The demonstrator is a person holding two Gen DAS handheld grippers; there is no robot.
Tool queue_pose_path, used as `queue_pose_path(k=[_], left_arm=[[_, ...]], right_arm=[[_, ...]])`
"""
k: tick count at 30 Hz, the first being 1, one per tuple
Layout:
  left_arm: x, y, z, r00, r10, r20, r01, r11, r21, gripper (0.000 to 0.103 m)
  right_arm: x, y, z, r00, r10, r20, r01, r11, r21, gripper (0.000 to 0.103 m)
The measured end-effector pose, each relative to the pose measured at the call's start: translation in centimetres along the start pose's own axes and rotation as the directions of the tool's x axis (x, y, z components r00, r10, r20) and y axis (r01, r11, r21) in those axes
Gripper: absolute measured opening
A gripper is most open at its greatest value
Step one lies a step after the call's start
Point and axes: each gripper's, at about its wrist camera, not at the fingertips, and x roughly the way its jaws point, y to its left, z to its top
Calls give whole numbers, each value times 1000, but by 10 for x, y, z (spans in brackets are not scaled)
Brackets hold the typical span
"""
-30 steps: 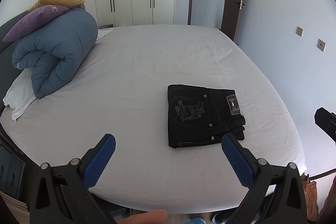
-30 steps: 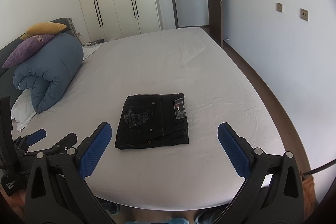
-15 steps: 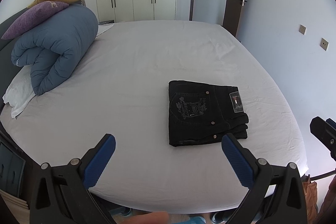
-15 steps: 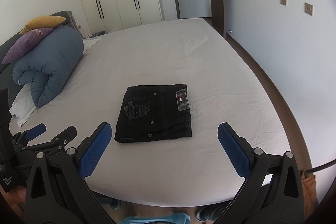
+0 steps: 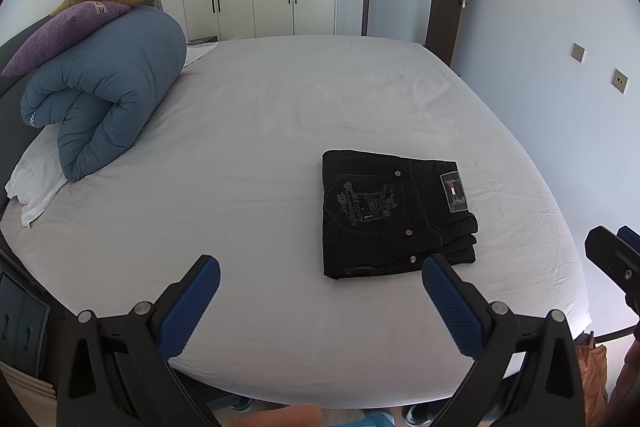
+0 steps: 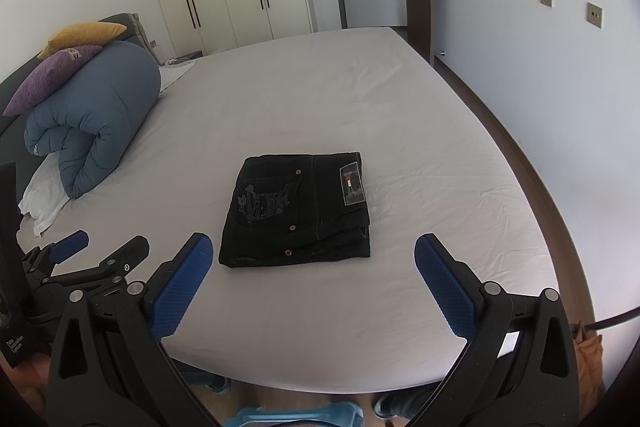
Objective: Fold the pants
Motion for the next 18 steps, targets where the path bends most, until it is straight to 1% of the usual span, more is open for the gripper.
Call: queue_pose_path(k=[18], left_arm=[[1, -1, -1, 1000, 0, -2, 0, 1000, 0, 103]], right_arm=[[11, 4, -8, 1000, 5, -18, -5, 1000, 1, 103]])
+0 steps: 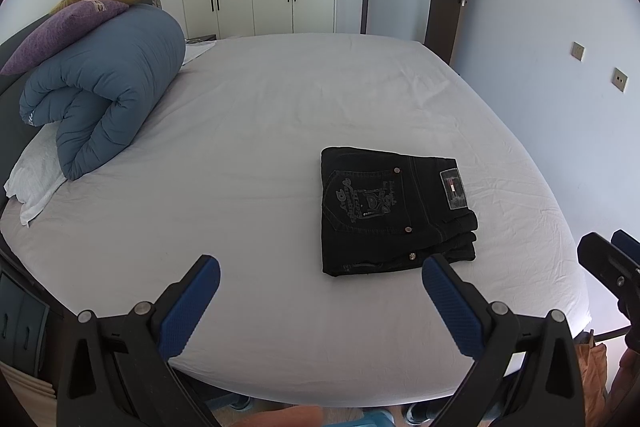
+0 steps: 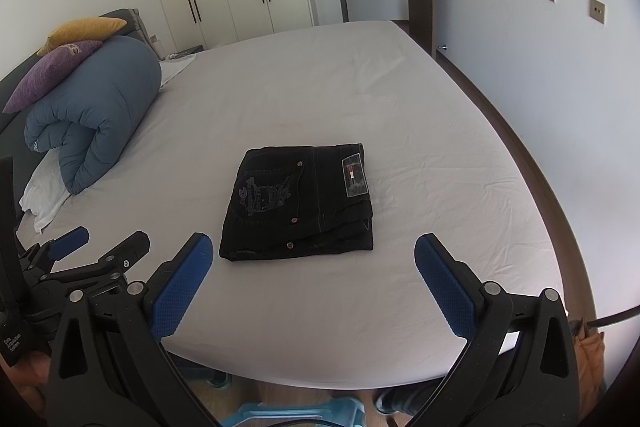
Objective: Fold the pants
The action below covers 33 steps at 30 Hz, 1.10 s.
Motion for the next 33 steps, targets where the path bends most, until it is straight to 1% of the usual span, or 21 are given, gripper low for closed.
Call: queue_pose_path(k=[33], left_arm=[[0, -4, -8, 1000, -7, -7, 7, 1000, 5, 103]], right_arm=[[3, 1, -6, 1000, 1, -7, -1, 1000, 3, 103]])
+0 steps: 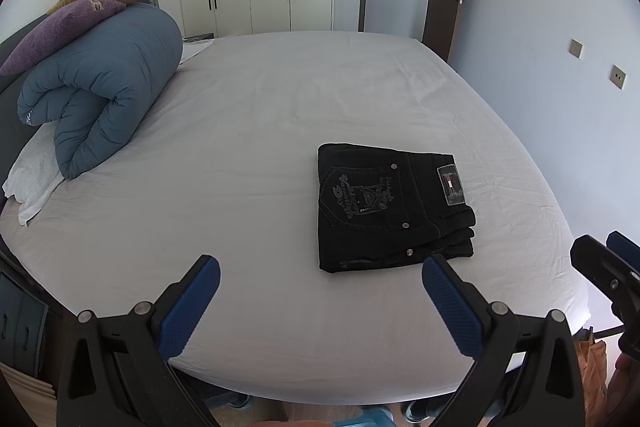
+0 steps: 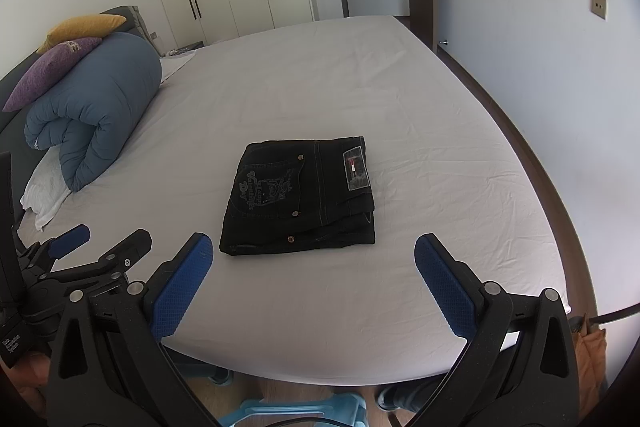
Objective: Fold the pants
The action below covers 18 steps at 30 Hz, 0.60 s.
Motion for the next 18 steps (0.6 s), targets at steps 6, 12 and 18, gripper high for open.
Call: queue_pose_path(k=[6, 12, 18], left_arm=[[1, 1, -1, 1000, -13, -10, 13, 1000, -1, 103], [1, 1, -1, 1000, -16, -13, 16, 1000, 3, 103], [0, 1, -1, 1000, -15, -7, 15, 1000, 8, 103]], right_arm=[[1, 1, -3, 1000, 1, -2, -1, 1000, 0, 103], [1, 3, -9, 1000, 1, -3, -1, 1000, 0, 103], [0, 4, -15, 1000, 4, -8, -4, 1000, 2, 103]])
